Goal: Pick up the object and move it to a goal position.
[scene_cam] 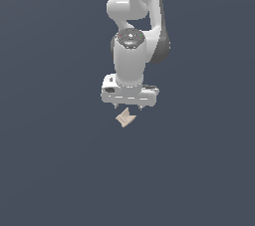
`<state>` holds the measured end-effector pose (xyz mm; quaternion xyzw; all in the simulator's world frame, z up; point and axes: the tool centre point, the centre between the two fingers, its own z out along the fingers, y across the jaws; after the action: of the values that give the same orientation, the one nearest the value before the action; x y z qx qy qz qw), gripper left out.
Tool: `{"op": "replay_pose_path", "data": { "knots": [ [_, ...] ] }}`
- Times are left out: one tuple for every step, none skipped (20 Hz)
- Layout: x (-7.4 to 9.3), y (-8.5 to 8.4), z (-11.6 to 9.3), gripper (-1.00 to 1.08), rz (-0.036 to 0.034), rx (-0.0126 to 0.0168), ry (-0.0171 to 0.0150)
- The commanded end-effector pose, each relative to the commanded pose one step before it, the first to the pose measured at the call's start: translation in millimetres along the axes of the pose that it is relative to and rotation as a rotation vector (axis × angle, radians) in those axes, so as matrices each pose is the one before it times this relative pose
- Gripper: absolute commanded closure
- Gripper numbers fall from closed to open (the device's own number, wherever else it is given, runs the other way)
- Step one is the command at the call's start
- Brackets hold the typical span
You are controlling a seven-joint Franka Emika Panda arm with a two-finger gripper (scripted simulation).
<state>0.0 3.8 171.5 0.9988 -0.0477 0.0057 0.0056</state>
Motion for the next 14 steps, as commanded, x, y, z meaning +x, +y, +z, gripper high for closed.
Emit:
{"op": "replay_pose_path", "data": {
  "knots": [
    [-1.49, -0.02, 5.72, -0.92, 0.03745, 0.00248, -0.00155],
    [-0.69, 0.04, 2.67, -0.92, 0.01820, 0.00114, -0.00058],
    [-0.75, 0.09, 2.89, -0.92, 0.01973, 0.00118, -0.00065],
    [-0.82, 0.14, 3.10, -0.92, 0.02124, 0.00119, -0.00070],
    [-0.89, 0.18, 3.30, -0.92, 0.02273, 0.00119, -0.00074],
    [-0.95, 0.26, 3.50, -0.92, 0.02429, 0.00118, -0.00079],
    [-1.02, 0.33, 3.70, -0.92, 0.02585, 0.00115, -0.00083],
    [-1.09, 0.41, 3.90, -0.92, 0.02742, 0.00110, -0.00086],
    [-1.15, 0.52, 4.10, -0.92, 0.02901, 0.00103, -0.00088],
    [-1.20, 0.62, 4.22, -0.92, 0.03015, 0.00093, -0.00088],
    [-1.19, 0.71, 4.20, -0.92, 0.03025, 0.00079, -0.00084],
    [-1.18, 0.80, 4.18, -0.92, 0.03030, 0.00066, -0.00078],
    [-1.17, 0.89, 4.15, -0.92, 0.03034, 0.00052, -0.00073],
    [-1.15, 0.97, 4.12, -0.92, 0.03038, 0.00039, -0.00066]
  ]
}}
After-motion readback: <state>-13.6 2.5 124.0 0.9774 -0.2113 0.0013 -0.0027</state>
